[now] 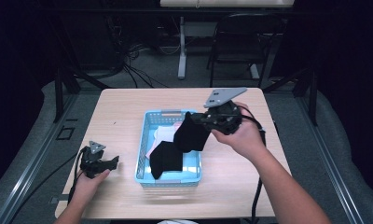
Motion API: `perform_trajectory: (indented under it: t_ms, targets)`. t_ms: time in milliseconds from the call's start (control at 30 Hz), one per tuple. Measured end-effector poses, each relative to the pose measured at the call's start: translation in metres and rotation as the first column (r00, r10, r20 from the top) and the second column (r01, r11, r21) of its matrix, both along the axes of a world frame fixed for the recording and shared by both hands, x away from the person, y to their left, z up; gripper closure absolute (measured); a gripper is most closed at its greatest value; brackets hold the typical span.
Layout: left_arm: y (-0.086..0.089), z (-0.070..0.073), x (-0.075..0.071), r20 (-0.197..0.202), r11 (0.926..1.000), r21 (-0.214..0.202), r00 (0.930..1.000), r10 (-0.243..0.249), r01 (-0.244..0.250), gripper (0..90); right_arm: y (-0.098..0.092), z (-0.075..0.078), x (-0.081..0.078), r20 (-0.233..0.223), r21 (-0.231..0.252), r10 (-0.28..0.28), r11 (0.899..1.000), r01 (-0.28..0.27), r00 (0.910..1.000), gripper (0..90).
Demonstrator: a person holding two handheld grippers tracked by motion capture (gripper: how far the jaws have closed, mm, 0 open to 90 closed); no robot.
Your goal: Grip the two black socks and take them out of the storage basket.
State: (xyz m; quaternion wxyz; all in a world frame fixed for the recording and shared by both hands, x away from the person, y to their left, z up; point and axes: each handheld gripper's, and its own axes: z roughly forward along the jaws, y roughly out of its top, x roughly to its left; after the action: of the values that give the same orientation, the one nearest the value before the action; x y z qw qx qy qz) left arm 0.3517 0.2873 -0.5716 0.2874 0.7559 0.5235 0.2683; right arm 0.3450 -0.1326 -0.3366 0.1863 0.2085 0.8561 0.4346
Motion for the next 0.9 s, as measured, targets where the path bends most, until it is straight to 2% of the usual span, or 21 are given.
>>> perform_trajectory:
  t_ms: [200,300,367,500,667,700,833,867,900]
  targets:
    - [0.0,0.0,0.0,-0.007,1.0,0.005,1.0,0.004,-0.004,21.4,-0.041,0.0,-0.013,0.018,0.0,-0.072,0.997,0.072,0.9972,88.5]
    - [0.0,-0.001,0.0,-0.008,1.0,0.008,1.0,0.004,-0.004,21.4,-0.057,-0.006,-0.018,0.005,-0.004,-0.095,0.995,0.095,0.9955,88.5]
    - [0.0,-0.001,0.0,-0.009,0.9999,0.009,0.9999,0.006,-0.006,21.4,-0.065,-0.011,-0.023,0.002,-0.023,-0.104,0.994,0.104,0.9946,88.5]
    - [0.0,-0.001,0.001,-0.011,0.9999,0.009,0.9999,0.009,-0.008,21.4,-0.076,-0.024,-0.033,-0.011,-0.027,-0.111,0.993,0.111,0.9937,88.5]
    - [0.0,-0.001,0.0,-0.008,0.9999,0.009,0.9999,0.007,-0.007,21.4,-0.087,-0.039,-0.042,-0.035,-0.005,-0.119,0.993,0.119,0.9923,88.4]
    - [0.0,-0.001,0.0,-0.011,0.9999,0.011,0.9999,0.006,-0.005,21.4,-0.092,-0.05,-0.042,-0.059,-0.006,-0.125,0.992,0.125,0.9904,88.4]
    - [0.0,-0.001,0.0,-0.01,0.9999,0.012,0.9999,0.002,-0.002,21.4,-0.099,-0.076,-0.031,-0.106,-0.031,-0.153,0.988,0.151,0.9824,88.4]
    - [0.0,-0.001,0.0,-0.01,0.9999,0.012,0.9999,0.002,-0.002,21.4,-0.099,-0.076,-0.031,-0.106,-0.031,-0.153,0.988,0.151,0.9824,88.4]
    - [0.0,-0.001,0.0,-0.01,0.9999,0.012,0.9999,0.004,-0.004,21.4,-0.103,-0.09,-0.021,-0.129,-0.056,-0.184,0.982,0.179,0.9744,88.4]
